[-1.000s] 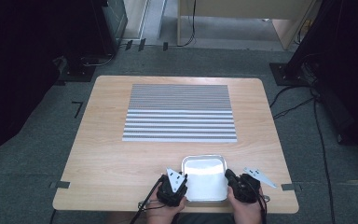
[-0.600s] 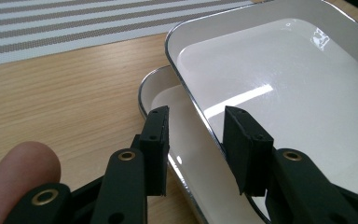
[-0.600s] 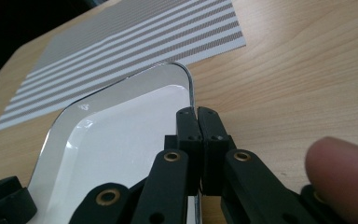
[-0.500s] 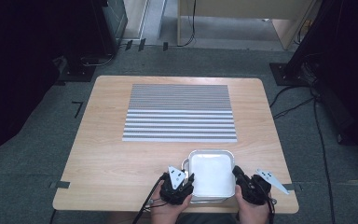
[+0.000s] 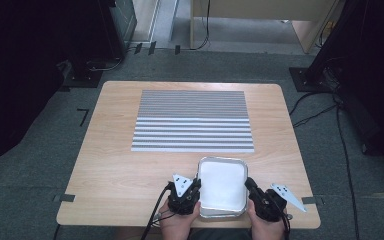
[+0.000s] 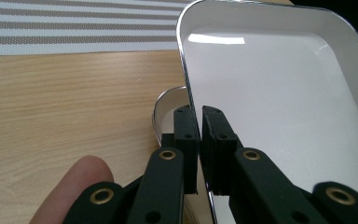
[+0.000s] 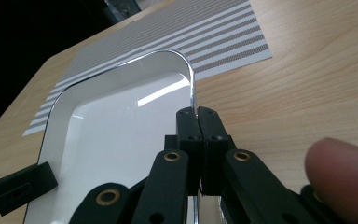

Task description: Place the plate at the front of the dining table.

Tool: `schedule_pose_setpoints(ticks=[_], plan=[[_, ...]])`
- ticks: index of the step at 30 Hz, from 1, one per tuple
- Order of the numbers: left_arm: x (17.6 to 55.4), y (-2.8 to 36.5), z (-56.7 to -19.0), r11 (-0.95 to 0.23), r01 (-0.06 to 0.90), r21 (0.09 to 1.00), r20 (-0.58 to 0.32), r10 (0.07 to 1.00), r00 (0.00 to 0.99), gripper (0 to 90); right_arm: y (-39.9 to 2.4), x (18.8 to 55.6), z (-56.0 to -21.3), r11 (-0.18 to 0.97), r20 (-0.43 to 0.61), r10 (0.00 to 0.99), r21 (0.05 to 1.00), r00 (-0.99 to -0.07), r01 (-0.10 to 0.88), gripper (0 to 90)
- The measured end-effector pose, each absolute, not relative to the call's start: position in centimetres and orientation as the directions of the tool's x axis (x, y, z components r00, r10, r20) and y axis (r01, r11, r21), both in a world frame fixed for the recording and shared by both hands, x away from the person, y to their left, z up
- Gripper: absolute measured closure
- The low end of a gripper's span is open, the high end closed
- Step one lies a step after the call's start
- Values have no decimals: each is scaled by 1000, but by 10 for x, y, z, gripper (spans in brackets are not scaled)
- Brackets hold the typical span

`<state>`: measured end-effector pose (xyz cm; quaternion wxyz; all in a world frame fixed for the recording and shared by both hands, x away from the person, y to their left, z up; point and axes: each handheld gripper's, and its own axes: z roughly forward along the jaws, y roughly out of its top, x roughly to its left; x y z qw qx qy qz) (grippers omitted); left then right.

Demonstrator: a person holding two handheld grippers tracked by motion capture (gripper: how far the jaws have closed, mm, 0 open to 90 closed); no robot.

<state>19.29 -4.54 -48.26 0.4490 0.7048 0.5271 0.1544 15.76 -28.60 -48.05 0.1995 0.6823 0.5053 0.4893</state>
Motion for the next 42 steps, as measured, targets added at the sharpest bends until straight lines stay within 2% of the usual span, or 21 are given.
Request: schedule_pose_setpoints(ticks=[4,12,25,42], plan=[[197,-39,-478,-15,597,802,-268,885,381,872,-279,162,-474,-385,442,897,790,-9,477,900],[213,-26,-468,9,590,807,-273,892,360,887,-271,181,-468,-353,440,896,784,-57,511,900],[271,2,-462,85,618,782,-332,895,297,888,-252,255,-453,-325,459,883,750,-99,576,900],[344,20,-460,106,635,765,-337,907,254,895,-231,336,-446,-274,435,893,730,-117,625,900]])
